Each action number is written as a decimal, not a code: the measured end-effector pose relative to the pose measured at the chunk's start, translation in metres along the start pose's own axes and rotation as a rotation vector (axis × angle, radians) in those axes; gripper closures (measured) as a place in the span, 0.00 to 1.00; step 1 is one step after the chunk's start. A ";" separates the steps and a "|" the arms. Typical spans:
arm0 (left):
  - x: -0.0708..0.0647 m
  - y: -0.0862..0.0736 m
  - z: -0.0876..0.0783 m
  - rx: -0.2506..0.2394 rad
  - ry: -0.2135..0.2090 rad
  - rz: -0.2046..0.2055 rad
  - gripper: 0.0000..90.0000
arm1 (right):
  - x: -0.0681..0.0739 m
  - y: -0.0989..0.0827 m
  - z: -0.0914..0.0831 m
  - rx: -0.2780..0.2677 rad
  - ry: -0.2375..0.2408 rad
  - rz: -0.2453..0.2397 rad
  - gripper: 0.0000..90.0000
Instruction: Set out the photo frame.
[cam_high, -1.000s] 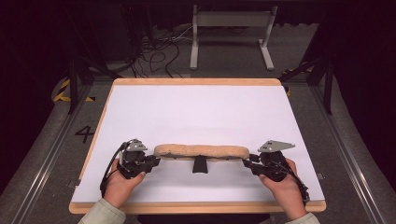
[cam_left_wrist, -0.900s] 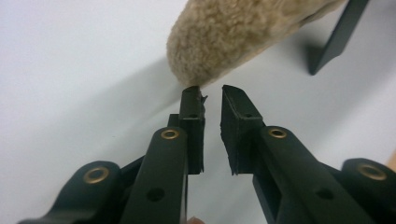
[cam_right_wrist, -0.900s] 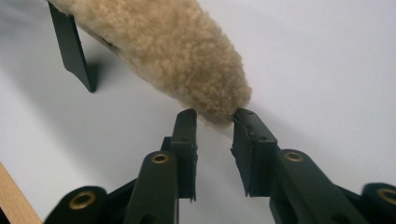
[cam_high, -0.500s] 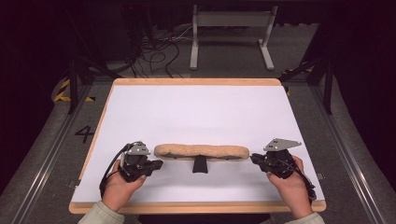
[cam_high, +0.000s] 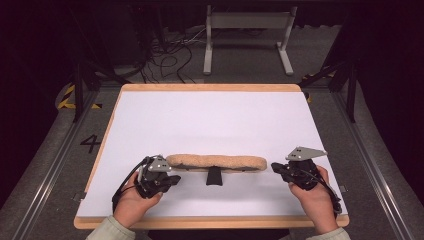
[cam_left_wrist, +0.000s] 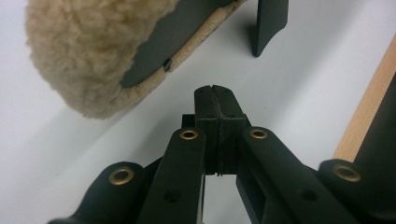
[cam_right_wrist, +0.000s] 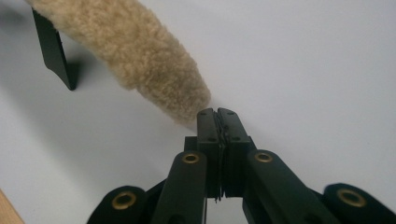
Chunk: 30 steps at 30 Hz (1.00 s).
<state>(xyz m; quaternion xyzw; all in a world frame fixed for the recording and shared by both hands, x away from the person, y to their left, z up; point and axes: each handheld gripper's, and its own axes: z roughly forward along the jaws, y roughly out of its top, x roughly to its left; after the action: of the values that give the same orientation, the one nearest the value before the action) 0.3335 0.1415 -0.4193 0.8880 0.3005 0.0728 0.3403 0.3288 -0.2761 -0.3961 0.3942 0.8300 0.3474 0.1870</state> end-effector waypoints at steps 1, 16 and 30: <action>0.000 0.000 0.001 0.002 -0.001 0.001 1.00 | 0.000 0.000 0.000 -0.003 -0.001 0.002 0.99; 0.015 -0.002 0.018 -0.043 0.073 -0.023 1.00 | -0.004 0.000 0.002 -0.037 -0.023 0.021 1.00; 0.012 0.000 0.022 -0.069 0.087 -0.016 1.00 | 0.002 0.009 0.018 -0.049 -0.054 -0.048 1.00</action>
<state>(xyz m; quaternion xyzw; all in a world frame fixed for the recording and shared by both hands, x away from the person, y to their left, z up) 0.3506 0.1361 -0.4371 0.8693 0.3194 0.1192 0.3580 0.3431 -0.2627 -0.4017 0.3788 0.8251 0.3523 0.2272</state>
